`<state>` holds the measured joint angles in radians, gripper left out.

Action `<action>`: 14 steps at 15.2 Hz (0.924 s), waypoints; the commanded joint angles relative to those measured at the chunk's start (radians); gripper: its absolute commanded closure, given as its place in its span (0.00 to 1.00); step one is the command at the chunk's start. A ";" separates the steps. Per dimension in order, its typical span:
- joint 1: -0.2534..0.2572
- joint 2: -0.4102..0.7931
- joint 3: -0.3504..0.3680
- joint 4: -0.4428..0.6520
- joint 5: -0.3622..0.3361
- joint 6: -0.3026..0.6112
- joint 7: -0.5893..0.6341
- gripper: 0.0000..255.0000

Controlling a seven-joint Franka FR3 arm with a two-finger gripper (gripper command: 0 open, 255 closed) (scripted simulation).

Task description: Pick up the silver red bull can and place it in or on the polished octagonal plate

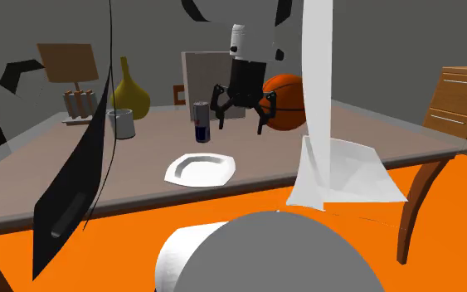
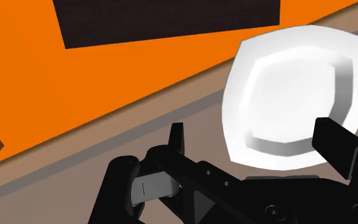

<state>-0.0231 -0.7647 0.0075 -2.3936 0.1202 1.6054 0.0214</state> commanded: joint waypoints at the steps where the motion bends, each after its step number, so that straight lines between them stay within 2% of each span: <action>1: 0.000 0.000 0.000 0.000 0.000 0.000 0.000 0.00; 7: 0.027 0.220 0.046 0.154 0.033 0.086 0.029 0.00; 14: 0.049 0.474 0.093 0.384 0.044 0.134 0.066 0.00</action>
<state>0.0244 -0.3356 0.0961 -2.0461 0.1645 1.7287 0.0860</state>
